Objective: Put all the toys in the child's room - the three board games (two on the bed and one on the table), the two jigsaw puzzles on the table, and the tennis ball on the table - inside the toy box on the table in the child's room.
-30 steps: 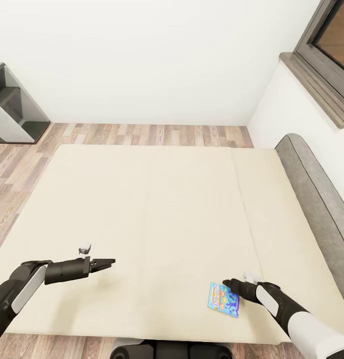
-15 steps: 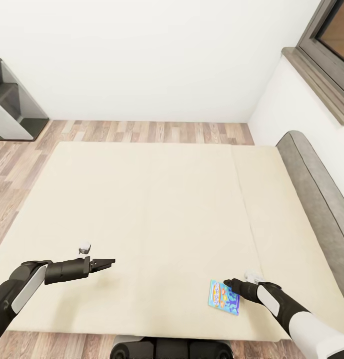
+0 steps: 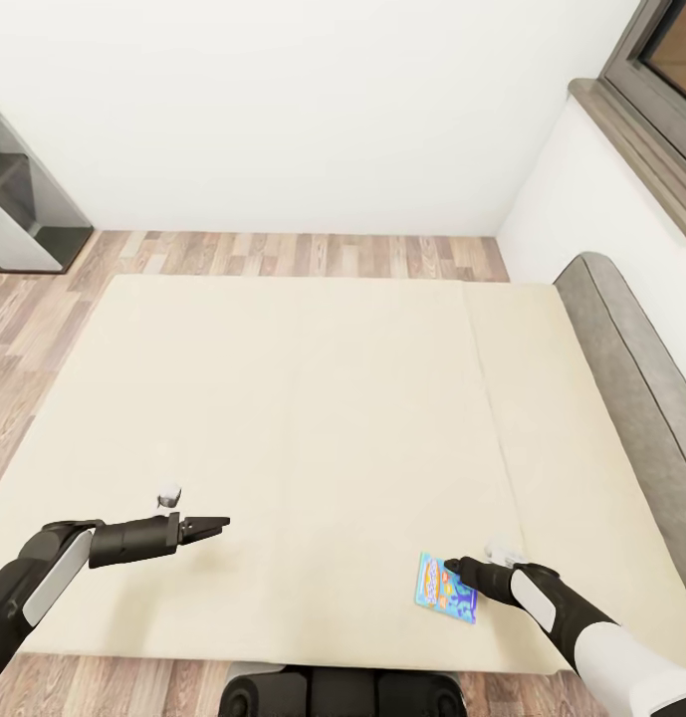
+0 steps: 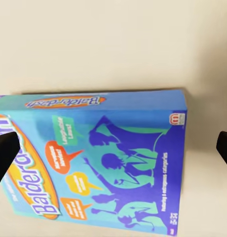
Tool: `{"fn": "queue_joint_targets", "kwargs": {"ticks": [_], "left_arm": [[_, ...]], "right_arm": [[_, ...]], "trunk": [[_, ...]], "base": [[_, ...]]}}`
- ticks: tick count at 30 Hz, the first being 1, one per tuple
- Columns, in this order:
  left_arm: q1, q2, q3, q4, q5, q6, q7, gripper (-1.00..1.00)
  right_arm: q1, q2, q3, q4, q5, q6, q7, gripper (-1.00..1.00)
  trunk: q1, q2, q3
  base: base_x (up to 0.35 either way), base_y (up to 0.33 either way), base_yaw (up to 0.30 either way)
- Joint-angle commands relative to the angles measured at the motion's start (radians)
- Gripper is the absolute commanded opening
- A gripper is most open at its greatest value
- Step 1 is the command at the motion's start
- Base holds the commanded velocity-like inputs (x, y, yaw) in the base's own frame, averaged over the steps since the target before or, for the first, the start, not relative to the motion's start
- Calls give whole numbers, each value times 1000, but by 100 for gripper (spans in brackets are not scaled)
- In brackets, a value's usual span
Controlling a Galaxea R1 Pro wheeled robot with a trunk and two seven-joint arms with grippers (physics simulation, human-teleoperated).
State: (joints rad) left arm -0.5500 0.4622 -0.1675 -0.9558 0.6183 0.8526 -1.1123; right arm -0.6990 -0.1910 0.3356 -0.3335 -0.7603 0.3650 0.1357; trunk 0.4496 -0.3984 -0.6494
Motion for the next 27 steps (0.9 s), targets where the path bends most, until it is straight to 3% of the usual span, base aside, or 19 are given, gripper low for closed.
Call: {"fn": "queue_joint_targets", "kwargs": {"ticks": [1,27], "left_arm": [[-1,1,-3,0,6,6,0,100],[-1,1,-3,0,6,6,-1,100]], "right_arm": [[0,-1,3,-1,-1,4,2,100],[0,1,4,7,-1,14,1,100]], "trunk": [[0,-2,-3],[0,-2,-15]], "base": [[0,0,0],[0,0,0]]}}
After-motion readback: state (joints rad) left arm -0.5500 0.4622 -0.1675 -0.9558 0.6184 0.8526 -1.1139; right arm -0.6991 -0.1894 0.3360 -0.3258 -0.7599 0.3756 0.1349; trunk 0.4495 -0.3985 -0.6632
